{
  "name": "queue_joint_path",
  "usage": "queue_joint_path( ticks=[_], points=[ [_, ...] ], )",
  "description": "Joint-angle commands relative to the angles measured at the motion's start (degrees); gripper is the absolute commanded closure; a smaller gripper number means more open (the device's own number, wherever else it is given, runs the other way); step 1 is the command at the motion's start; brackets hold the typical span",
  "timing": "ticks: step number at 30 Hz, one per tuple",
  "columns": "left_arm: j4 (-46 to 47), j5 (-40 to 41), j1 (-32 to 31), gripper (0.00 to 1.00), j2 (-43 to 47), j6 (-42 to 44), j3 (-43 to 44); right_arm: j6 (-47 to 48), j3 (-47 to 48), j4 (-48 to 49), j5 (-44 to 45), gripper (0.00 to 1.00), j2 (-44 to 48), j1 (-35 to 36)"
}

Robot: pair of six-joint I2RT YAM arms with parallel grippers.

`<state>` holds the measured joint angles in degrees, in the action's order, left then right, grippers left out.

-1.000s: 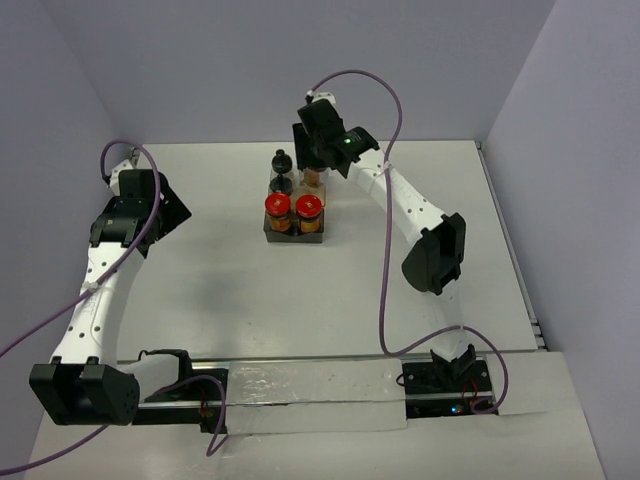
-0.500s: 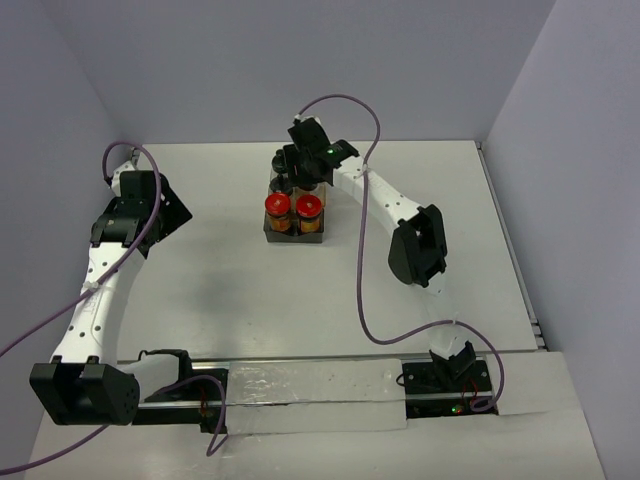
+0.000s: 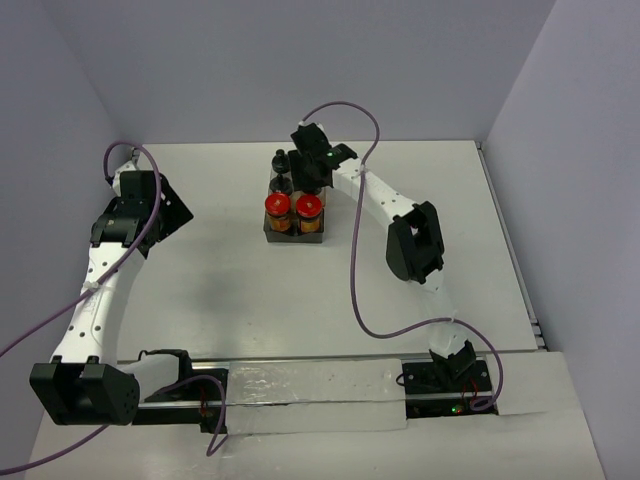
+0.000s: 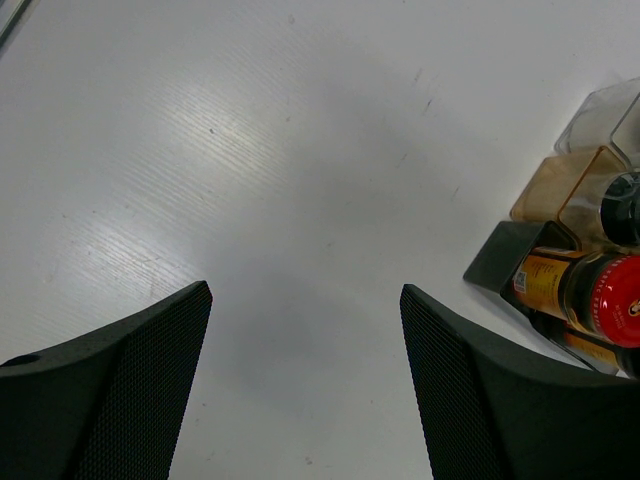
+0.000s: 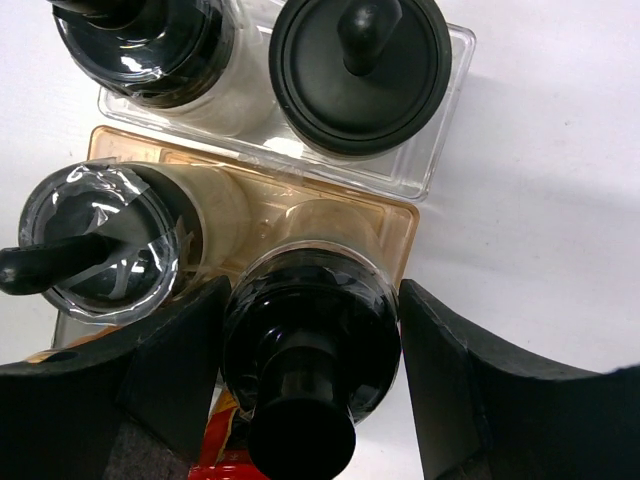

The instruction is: Organize the condiment bottles

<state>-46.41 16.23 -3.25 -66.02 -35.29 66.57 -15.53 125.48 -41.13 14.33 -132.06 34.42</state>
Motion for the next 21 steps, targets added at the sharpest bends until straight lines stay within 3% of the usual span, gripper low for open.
queue_joint_path(
  ticks=[1, 5, 9, 16, 21],
  points=[
    [1.25, -1.21, 0.52, 0.16, 0.44, 0.57, 1.03, 0.06, -0.57, 3.93, 0.86, 0.54, 1.02, -0.59],
    [1.65, -1.86, 0.52, 0.16, 0.20, 0.65, 1.20, 0.06, 0.16, 3.24, 0.41, 0.26, 0.69, -0.54],
    [1.59, -1.40, 0.52, 0.16, 0.18, 0.66, 1.21, 0.06, 0.08, 2.62, -0.94, 0.07, 0.73, -0.67],
    [1.24, -0.67, 0.52, 0.16, 0.78, 0.66, 0.32, 0.06, -1.73, 2.64, -1.06, 0.00, 4.15, -0.43],
    [1.03, -0.40, 0.52, 0.16, 1.10, 0.60, 0.50, 0.06, -6.52, 3.26, -1.06, 0.00, 12.47, -0.29]
  ],
)
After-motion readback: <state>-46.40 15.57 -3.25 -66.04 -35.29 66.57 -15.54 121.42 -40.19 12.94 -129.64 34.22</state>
